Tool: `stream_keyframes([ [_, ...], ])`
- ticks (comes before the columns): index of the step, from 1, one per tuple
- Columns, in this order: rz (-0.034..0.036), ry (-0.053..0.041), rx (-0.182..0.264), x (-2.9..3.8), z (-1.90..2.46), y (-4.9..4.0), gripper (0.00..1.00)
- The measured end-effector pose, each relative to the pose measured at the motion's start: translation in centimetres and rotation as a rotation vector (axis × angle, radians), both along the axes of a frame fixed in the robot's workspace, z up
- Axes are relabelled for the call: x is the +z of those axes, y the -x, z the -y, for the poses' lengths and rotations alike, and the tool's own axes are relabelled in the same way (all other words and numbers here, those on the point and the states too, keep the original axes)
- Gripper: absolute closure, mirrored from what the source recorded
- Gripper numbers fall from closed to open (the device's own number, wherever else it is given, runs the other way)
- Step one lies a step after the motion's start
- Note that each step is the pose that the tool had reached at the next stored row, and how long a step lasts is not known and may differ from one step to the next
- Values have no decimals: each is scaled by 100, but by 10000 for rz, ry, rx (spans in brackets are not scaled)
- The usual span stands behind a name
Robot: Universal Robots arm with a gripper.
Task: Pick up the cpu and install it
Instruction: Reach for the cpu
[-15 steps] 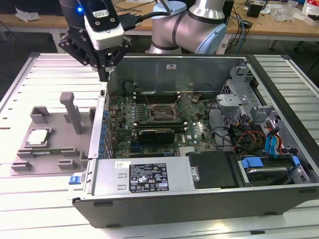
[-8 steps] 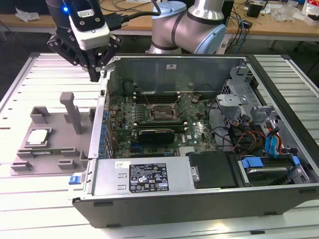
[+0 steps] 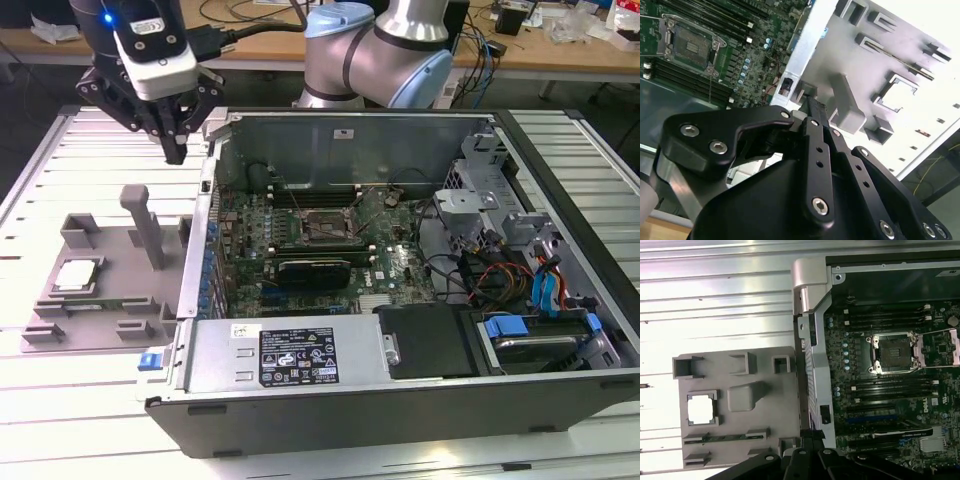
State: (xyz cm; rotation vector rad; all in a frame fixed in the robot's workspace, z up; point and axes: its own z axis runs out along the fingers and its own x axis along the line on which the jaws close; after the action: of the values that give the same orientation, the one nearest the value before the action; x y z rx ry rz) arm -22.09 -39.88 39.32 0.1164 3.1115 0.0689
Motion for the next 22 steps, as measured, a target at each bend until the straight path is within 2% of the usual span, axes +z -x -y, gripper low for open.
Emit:
stream_keyframes([
  [3,0,1,0,0,0,42,89],
  [6,1,0,0,0,0,127,89],
  [9,1,0,-1,0,0,167,89],
  [14,1,0,0,-1,0,283,89],
  [22,2,0,0,-5,0,380,89],
])
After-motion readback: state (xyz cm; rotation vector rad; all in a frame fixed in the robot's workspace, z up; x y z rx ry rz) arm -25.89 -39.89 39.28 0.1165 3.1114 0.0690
